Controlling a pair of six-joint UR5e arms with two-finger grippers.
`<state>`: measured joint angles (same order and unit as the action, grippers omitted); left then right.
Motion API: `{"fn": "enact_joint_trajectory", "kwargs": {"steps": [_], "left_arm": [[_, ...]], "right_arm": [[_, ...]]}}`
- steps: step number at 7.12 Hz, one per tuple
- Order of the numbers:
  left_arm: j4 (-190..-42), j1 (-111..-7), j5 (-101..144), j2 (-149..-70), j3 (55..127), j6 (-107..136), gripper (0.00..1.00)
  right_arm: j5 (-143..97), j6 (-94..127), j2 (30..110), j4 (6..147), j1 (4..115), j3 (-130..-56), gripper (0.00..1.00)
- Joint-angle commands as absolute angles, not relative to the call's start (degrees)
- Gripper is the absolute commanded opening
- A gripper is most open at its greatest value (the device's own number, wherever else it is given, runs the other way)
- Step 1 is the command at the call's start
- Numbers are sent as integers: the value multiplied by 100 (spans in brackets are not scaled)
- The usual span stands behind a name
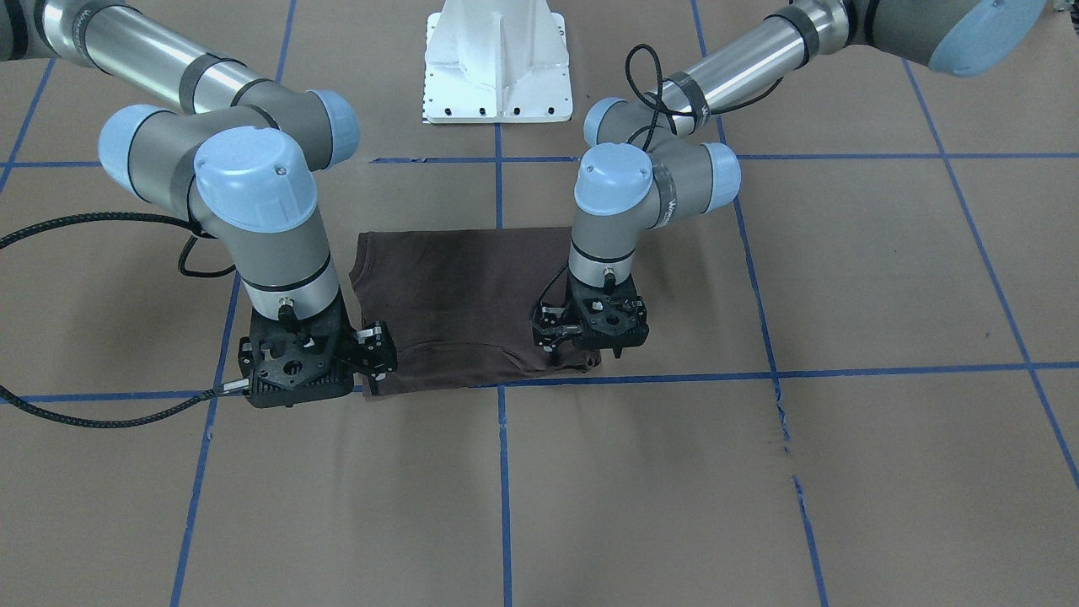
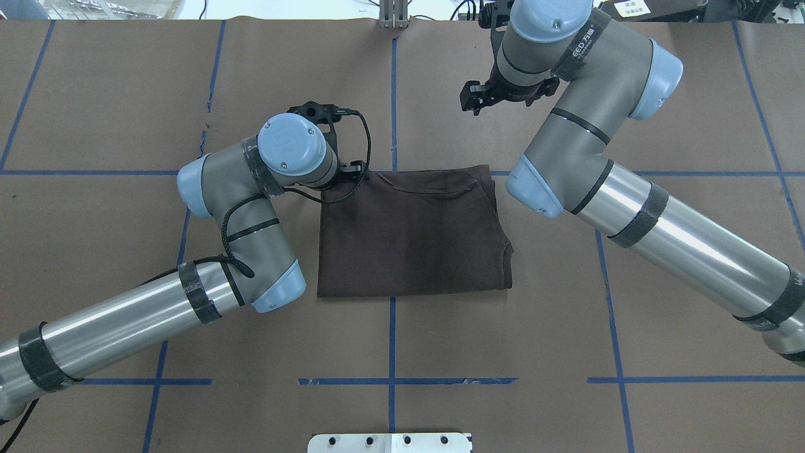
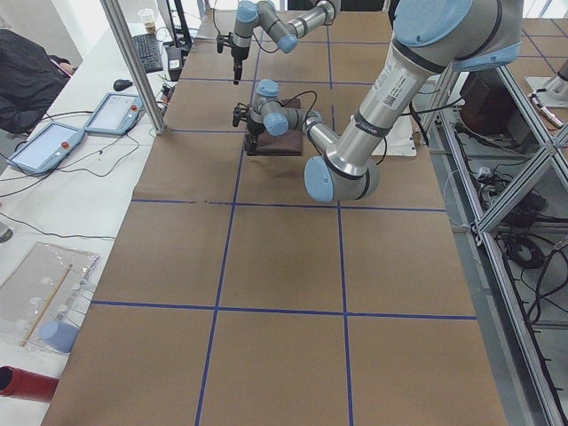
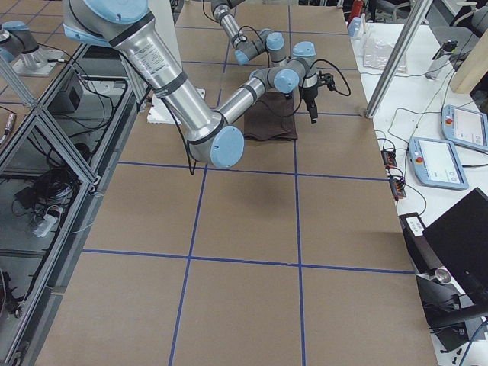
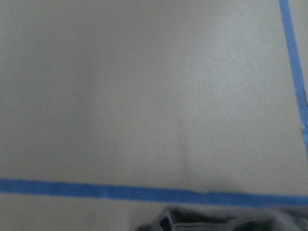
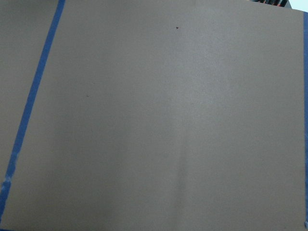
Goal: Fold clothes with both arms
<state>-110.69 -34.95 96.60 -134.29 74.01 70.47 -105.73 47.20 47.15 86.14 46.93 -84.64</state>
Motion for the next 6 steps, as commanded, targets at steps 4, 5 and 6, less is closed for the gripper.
{"fn": "enact_joint_trajectory", "kwargs": {"steps": [4,5,6], "left_arm": [[-11083,-4051,9842,-13561,7284,6442,100],[-11022,-4069,10218,-13492,7678,6312,100],[-10995,-4104,10248,-13195,8256,6180,100]], "right_arm": [[-10896,4728,4720,8596,4824,-8464,100],[-11307,4720,4746,8639,5121,-8464,100],[-11573,4650,4946,8648,5342,-8533,100]]}}
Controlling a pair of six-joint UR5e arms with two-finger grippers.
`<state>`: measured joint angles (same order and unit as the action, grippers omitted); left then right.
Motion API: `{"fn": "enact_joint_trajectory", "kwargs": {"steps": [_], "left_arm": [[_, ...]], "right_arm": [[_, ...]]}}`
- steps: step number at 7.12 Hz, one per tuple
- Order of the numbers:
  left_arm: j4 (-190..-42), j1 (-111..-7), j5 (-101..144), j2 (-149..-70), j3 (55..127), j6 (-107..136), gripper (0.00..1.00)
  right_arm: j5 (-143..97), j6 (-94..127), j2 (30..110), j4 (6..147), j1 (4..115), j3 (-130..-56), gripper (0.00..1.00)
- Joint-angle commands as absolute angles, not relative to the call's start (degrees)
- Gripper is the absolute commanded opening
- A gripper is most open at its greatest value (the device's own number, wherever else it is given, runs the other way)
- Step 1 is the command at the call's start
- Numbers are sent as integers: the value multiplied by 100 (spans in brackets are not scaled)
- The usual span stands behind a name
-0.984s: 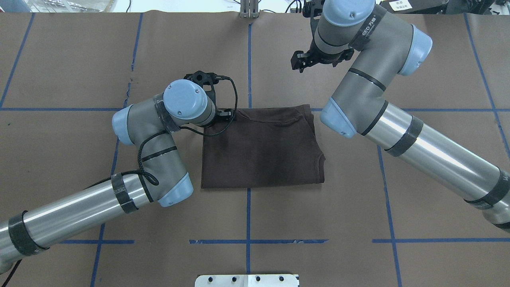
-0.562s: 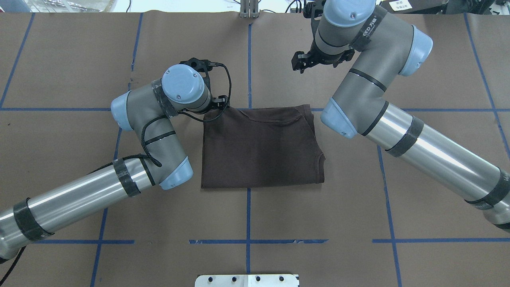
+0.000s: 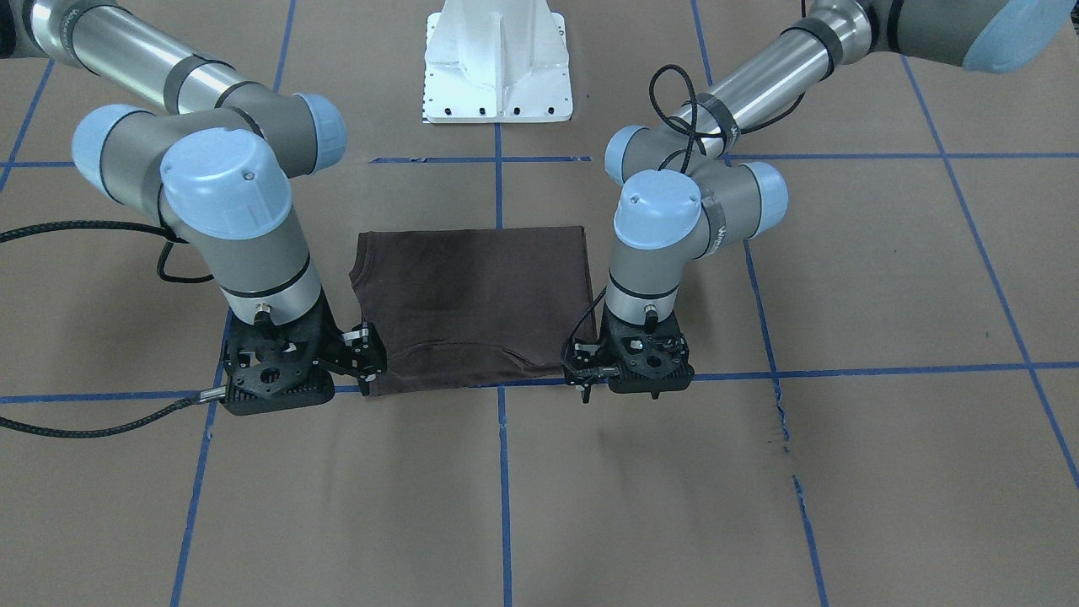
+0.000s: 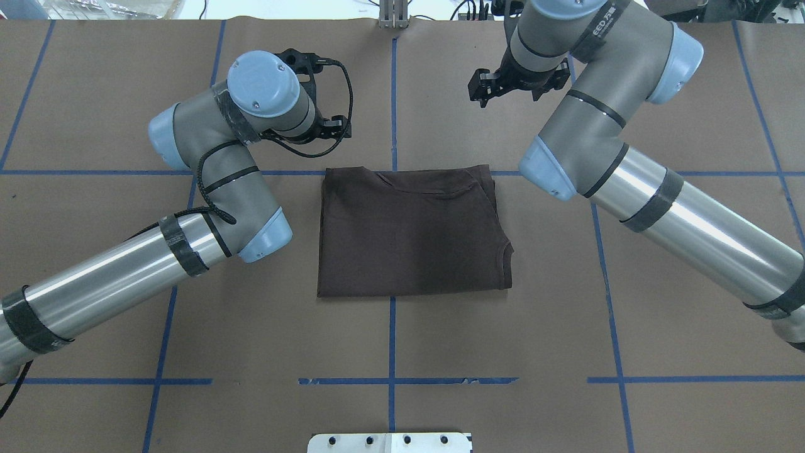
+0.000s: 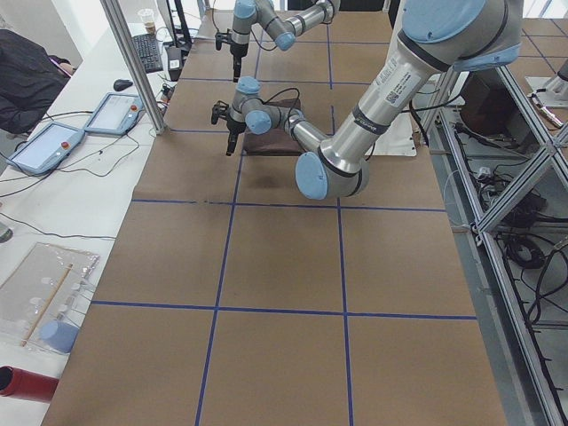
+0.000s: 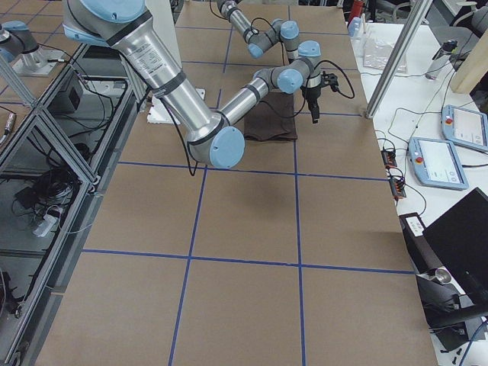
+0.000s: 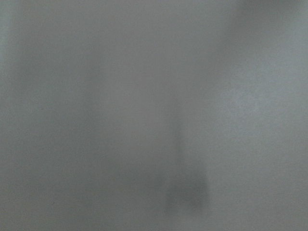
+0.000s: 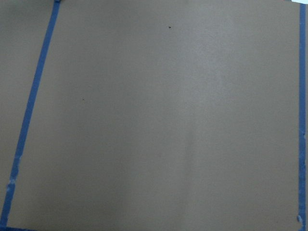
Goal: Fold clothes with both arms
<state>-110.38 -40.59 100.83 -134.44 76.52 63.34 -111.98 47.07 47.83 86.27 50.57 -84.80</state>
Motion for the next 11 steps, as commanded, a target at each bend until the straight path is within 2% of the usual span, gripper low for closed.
{"fn": "enact_joint_trajectory", "kwargs": {"steps": [1,4,6,8,9,10,11], "left_arm": [[-10882,-4131,10431,-12688,9036,6005,100],[-9653,-4691,10739,-11737,10815,4601,100],[-9642,-5707,11422,-10457,11554,2920,100],[-9650,-7043,12092,-9401,11576,784,100],[-9633,-7440,12477,-9030,11566,669,100],[-9624,-7462,12776,-8609,11340,798,100],[-9650,-7619,12901,-8578,10972,765,100]], "right_arm": [[-11610,4049,5218,8675,5605,-8734,100],[-12399,2204,6552,8684,6711,-9412,100],[-12803,850,7422,8684,7598,-9597,100],[-12919,291,8075,9241,8417,-9764,100],[-12850,151,8443,9690,8516,-9860,100],[-12702,176,9386,9520,8525,-9853,100],[-12796,141,9900,8561,8778,-9853,100]]}}
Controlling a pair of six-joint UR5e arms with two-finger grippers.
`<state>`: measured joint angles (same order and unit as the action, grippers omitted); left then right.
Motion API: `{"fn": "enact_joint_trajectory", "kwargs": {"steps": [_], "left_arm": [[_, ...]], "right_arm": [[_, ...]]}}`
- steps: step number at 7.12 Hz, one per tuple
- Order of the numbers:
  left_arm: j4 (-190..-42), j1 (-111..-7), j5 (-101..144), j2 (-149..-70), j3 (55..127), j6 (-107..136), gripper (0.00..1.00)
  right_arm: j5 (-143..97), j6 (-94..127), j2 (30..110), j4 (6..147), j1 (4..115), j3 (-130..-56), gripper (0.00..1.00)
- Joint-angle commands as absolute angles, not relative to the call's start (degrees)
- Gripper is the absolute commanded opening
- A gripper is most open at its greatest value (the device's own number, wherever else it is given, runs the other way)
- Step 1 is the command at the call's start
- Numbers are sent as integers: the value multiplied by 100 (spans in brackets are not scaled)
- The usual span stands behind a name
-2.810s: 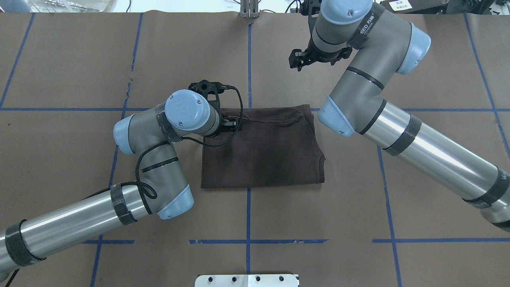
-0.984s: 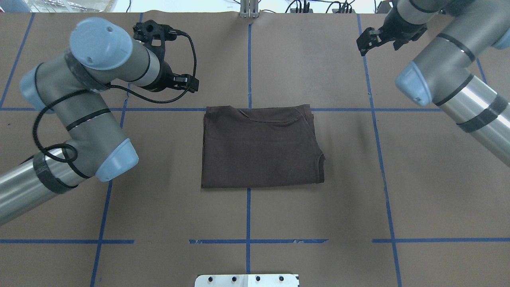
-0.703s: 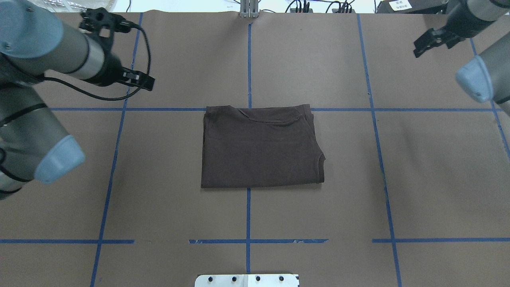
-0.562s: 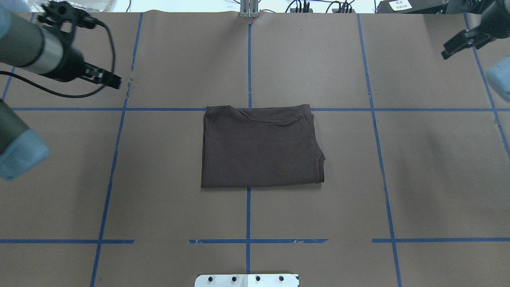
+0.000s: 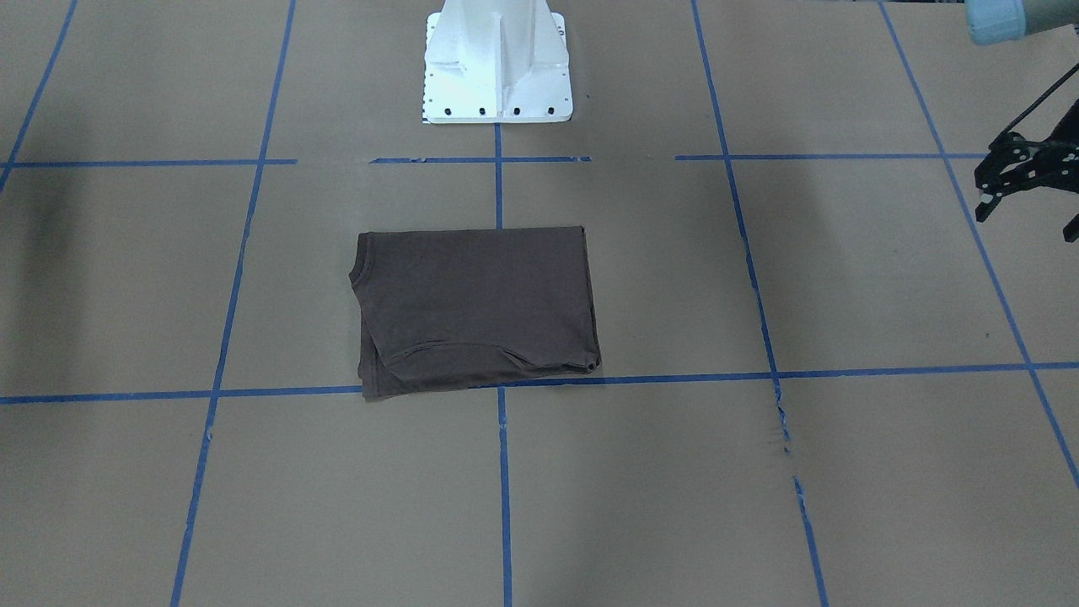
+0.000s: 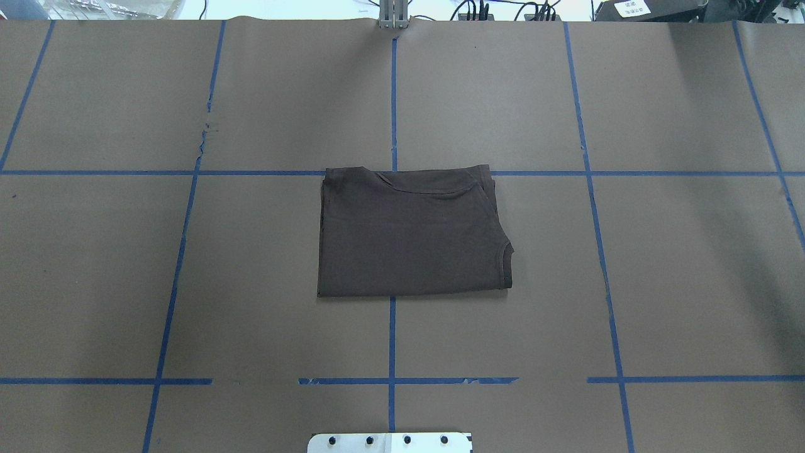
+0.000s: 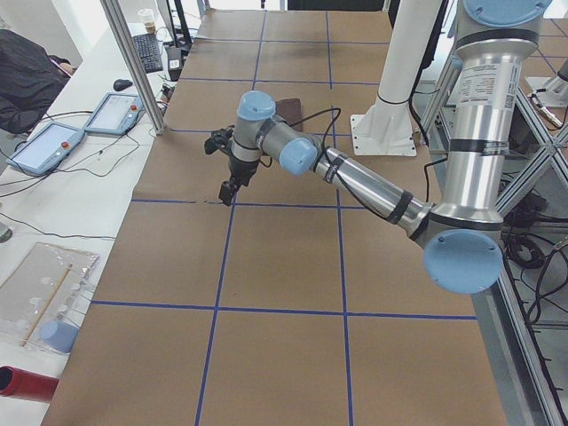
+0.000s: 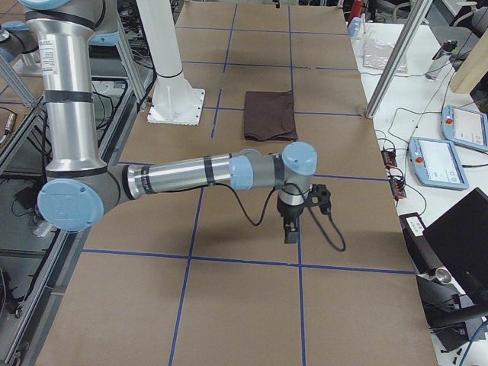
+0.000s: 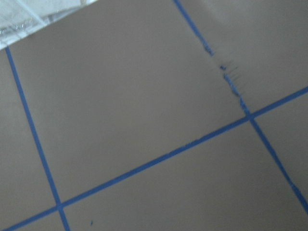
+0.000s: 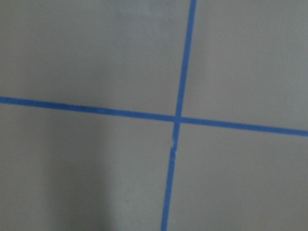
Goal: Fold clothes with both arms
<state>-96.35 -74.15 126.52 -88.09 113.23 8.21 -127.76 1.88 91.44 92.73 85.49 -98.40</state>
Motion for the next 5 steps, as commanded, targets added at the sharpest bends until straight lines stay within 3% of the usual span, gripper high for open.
{"fn": "enact_joint_trajectory", "kwargs": {"steps": [1,5], "left_arm": [[-9703,-7899,12885,-8422,10899,730,100],[-9729,-8577,13614,-7499,10486,-112,100]], "right_arm": [[-13067,210,10184,8500,8867,-9948,100],[-13201,709,10450,8517,8720,-10300,100]]}}
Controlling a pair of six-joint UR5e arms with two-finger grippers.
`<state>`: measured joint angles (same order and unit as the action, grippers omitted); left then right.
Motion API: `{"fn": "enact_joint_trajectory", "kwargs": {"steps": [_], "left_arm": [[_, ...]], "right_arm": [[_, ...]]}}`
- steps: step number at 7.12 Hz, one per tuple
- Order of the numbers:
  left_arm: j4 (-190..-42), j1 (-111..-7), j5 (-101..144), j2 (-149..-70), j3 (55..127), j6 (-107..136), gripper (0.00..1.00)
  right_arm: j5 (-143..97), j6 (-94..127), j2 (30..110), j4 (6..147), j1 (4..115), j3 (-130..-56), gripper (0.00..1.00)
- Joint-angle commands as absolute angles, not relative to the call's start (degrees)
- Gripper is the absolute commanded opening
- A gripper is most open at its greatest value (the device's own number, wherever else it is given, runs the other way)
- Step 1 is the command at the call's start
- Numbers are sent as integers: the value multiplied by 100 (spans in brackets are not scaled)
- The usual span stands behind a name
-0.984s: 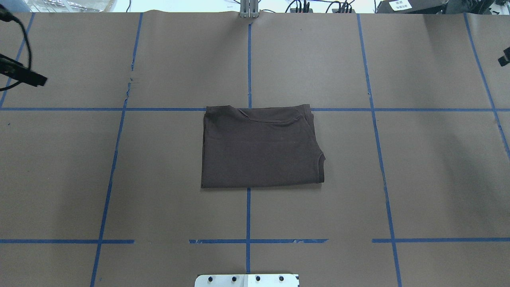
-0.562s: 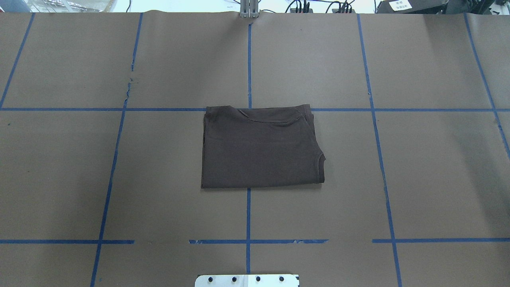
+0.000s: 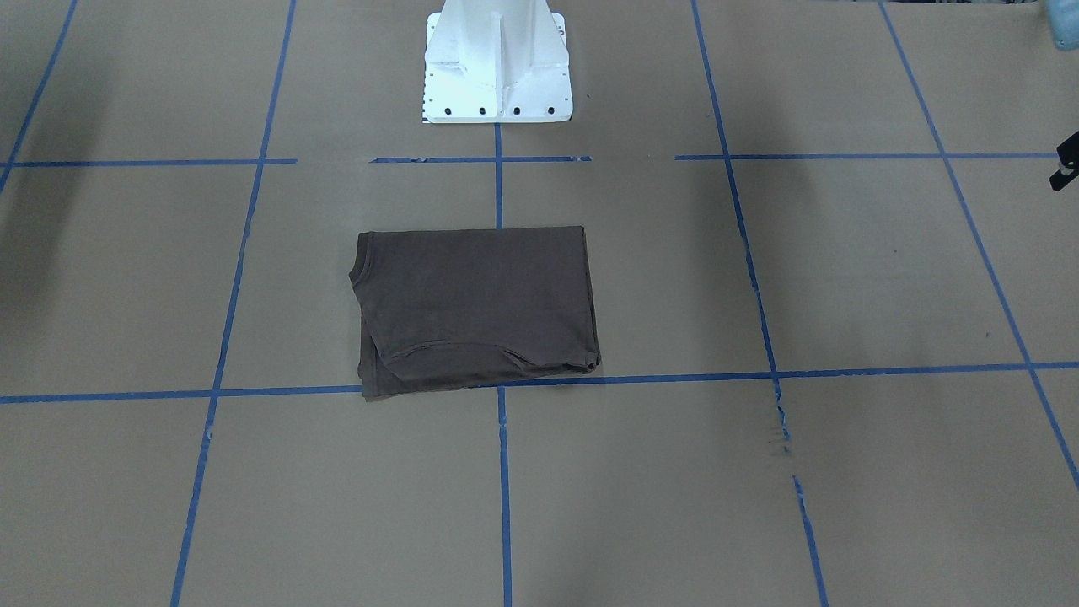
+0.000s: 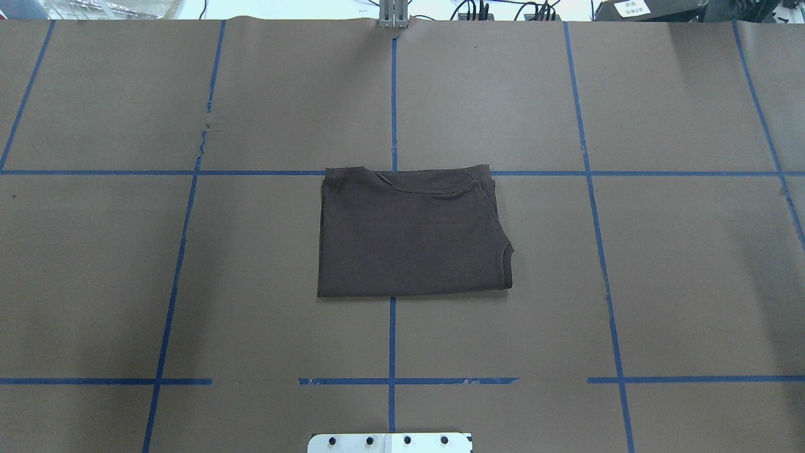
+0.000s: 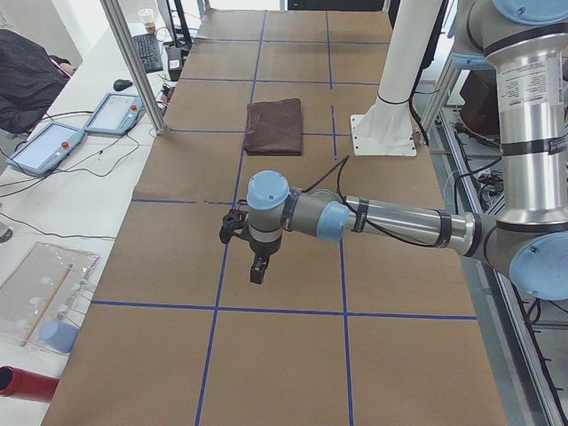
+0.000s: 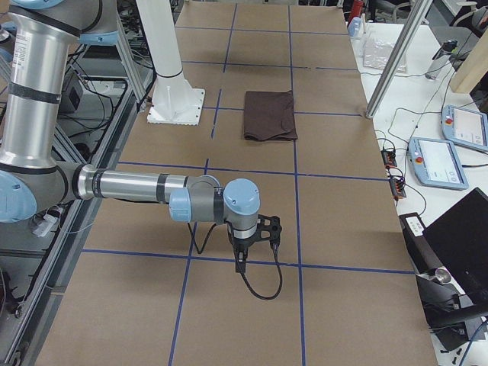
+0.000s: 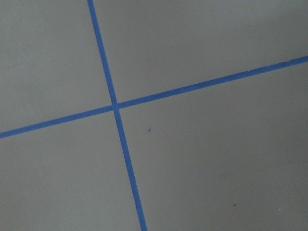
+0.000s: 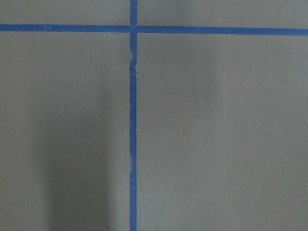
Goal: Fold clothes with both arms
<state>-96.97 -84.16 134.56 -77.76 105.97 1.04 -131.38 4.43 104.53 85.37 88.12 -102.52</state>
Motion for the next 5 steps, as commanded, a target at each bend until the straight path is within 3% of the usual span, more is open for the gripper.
{"fn": "enact_joint_trajectory", "kwargs": {"steps": [1,5], "left_arm": [[-9729,-8630,13614,-7436,10424,-514,100],[-9676,-8622,13544,-7532,10459,-492,100]], "right_arm": [[-13227,712,10441,8517,8684,-10309,100],[-13236,694,10415,8517,8666,-10327,100]]}}
